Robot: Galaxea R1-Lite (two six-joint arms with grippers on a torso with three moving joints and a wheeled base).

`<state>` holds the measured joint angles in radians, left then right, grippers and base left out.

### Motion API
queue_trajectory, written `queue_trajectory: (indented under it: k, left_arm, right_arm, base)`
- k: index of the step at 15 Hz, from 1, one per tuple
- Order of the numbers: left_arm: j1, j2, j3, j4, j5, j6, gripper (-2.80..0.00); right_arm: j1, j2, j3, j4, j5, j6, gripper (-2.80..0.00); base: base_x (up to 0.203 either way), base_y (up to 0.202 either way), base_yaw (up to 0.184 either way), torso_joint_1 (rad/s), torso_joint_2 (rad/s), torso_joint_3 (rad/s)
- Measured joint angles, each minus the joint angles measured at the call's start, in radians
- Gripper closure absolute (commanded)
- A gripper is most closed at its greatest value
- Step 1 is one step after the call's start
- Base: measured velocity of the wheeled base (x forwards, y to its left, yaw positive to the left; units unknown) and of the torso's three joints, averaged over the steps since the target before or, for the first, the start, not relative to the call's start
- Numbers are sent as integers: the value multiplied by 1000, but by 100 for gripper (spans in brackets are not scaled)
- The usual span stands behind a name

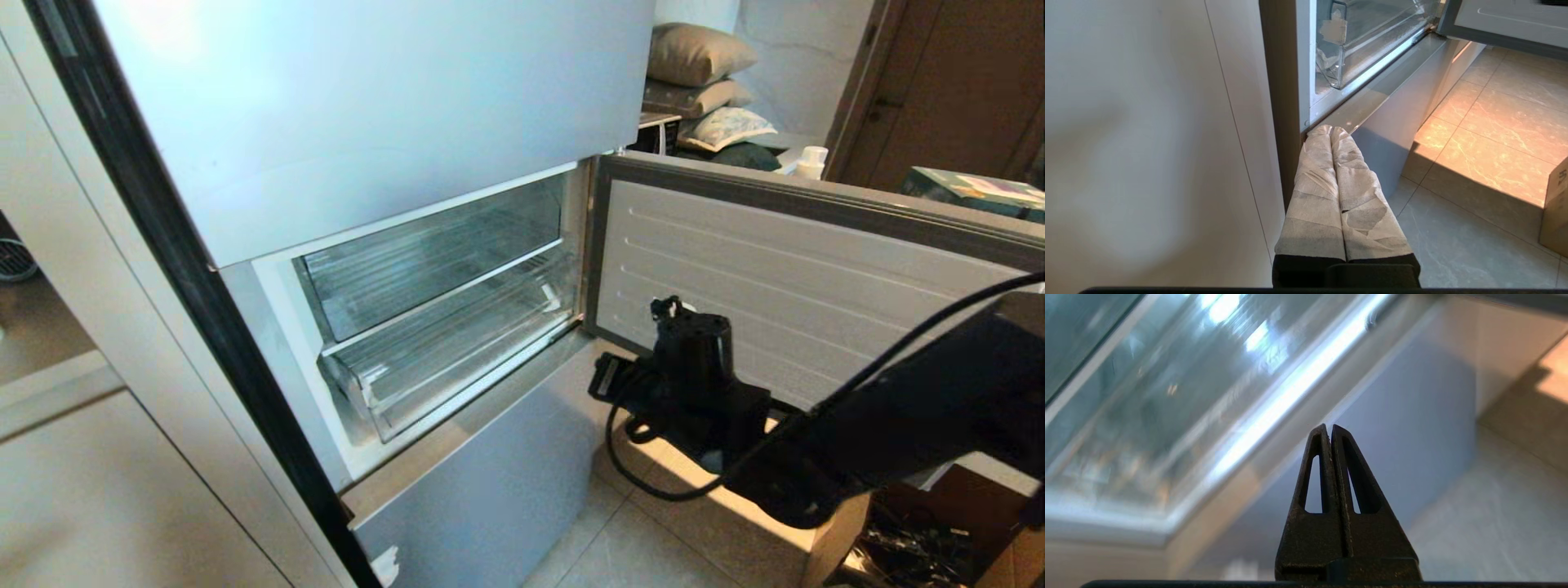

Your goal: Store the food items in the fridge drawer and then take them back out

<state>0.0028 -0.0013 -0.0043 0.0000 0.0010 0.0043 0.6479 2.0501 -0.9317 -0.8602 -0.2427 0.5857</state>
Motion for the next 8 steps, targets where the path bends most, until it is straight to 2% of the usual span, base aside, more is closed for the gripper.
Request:
queue_trajectory:
  k: [2,6,8]
  left_arm:
    - [0,0,0,0,0,0,0]
    - [0,0,0,0,0,0,0]
    - [0,0,0,0,0,0,0]
  right_arm:
    - [13,-152,137,36,17,-10,0]
    - [9,-557,398,208,29,-81,0]
    - [-64,-791,520,297,64,-165,0]
  base:
    - [0,0,0,0,0,0]
    - [0,0,0,0,0,0]
    - [0,0,0,0,0,0]
